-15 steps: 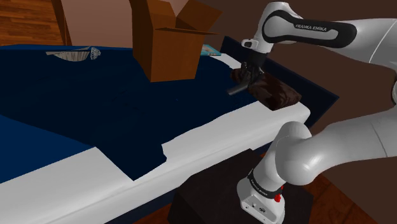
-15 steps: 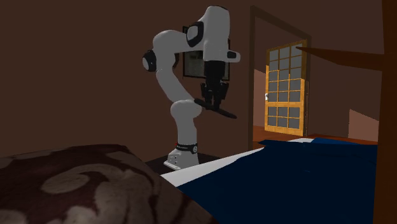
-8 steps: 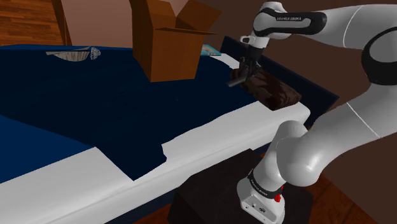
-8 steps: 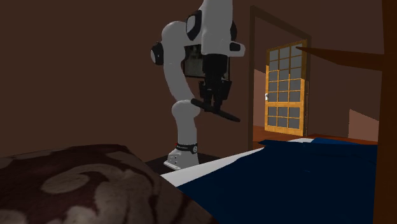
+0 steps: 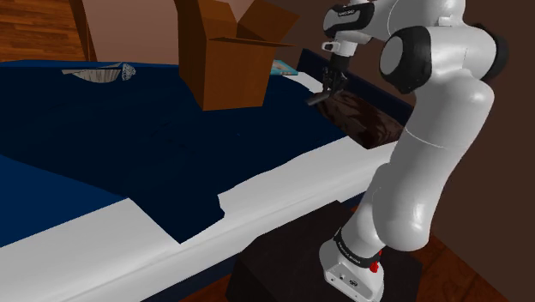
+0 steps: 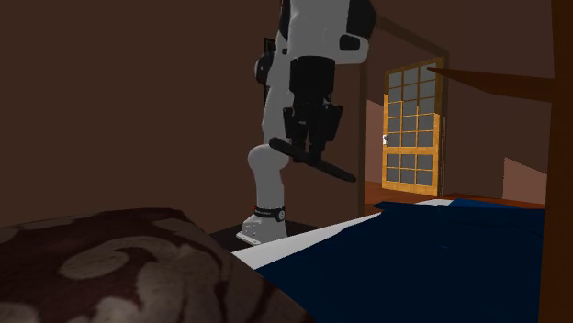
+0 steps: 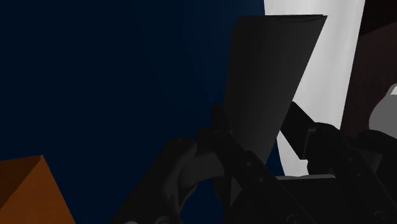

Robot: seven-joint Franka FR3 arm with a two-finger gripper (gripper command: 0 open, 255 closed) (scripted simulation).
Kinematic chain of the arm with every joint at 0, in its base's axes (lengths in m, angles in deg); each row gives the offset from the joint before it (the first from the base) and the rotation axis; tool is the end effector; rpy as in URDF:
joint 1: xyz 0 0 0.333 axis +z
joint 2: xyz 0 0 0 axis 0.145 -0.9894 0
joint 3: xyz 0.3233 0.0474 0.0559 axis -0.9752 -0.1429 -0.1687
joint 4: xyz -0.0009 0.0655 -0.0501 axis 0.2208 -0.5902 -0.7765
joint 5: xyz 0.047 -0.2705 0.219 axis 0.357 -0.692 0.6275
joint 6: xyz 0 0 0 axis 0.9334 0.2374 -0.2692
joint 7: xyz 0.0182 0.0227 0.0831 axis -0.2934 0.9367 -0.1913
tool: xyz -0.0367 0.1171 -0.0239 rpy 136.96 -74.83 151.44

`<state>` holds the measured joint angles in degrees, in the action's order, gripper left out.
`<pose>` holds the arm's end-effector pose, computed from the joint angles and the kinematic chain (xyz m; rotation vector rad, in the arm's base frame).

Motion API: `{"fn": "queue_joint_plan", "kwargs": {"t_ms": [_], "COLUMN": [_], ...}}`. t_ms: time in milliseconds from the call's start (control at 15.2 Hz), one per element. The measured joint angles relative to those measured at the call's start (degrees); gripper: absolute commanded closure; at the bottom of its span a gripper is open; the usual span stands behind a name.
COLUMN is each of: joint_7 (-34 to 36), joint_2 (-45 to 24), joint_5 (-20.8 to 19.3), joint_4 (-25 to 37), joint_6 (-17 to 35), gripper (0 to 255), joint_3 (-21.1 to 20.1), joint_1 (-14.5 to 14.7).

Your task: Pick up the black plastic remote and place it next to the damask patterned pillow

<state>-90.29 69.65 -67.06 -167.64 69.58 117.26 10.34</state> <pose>0.4059 -0.3566 0.5257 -2.5398 -1.7393 0.0902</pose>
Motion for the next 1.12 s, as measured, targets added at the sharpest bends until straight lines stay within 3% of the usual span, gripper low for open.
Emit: {"fn": "queue_joint_plan", "kwargs": {"t_ms": [330, 462, 726, 1122], "joint_7": [-8.8, -9.6, -10.4, -10.8], "joint_2": [-17.5, -21.0, -22.4, -22.4], "joint_5": [13.7, 16.0, 17.0, 17.3], "joint_4": [18.6, 22.8, 22.0, 17.0], "joint_6": [-7.4, -8.6, -6.9, -2.4], "gripper": [255, 255, 255, 255], "joint_3": [-6.0, -7.7, -8.3, -8.4], "joint_1": [-17.1, -20.9, -21.9, -20.3]}}
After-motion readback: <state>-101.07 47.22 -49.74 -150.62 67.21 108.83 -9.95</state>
